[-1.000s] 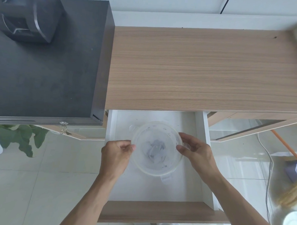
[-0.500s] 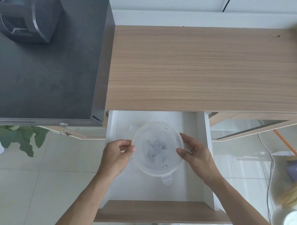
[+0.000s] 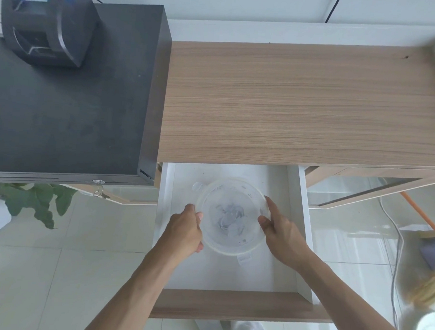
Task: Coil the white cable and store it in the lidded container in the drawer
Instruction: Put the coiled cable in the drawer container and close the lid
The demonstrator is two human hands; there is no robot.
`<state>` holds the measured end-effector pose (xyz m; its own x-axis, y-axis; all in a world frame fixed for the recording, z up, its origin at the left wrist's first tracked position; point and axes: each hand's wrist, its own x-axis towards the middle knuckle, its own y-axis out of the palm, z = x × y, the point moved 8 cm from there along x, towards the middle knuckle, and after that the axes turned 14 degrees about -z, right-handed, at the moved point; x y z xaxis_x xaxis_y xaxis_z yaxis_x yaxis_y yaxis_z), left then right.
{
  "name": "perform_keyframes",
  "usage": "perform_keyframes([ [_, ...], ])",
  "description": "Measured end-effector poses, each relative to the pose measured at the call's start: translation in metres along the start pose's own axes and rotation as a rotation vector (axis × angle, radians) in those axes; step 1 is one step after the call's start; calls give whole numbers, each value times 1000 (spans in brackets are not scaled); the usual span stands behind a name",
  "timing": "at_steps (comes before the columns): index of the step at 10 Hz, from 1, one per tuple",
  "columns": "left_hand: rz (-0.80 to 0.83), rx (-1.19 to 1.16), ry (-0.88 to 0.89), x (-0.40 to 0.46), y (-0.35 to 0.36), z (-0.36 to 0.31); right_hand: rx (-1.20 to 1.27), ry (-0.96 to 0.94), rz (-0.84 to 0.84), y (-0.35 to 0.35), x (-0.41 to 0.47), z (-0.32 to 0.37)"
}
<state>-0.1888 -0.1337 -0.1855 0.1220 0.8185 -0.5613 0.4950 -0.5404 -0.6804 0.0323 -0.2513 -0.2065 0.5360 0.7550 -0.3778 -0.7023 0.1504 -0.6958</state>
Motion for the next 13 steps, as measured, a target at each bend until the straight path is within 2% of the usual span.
perform_keyframes([
  [1, 98, 54, 50, -3, 2, -6, -5, -16, 49, 1, -3, -4],
  [2, 118, 56, 104, -1, -1, -9, 13, -95, 275, 10, -20, -2],
  [3, 161, 22, 114, 3, -3, -8, -124, -188, 306, 14, -29, -1],
  [4, 207, -34, 86, 4, -2, -8, -245, -273, 97, 14, -23, -1],
  [5, 222, -50, 84, 4, -1, -9, -310, -298, 26, 15, -24, -3],
  [7, 205, -17, 111, 7, -1, -7, -232, -253, 247, -12, -14, 1],
  [8, 196, -9, 110, 8, -1, -9, -138, -308, 145, -28, 9, 32],
  [9, 191, 9, 115, 8, 0, -8, -267, -285, 153, -19, 35, 52],
  [11, 161, 52, 130, 5, -3, -10, -226, -97, 208, -7, 50, 50],
  [12, 134, 93, 149, -1, -6, -13, -235, -107, 171, -7, 44, 47],
  [13, -20, 343, 302, -6, -16, -26, -347, -154, 87, -16, 31, 48],
])
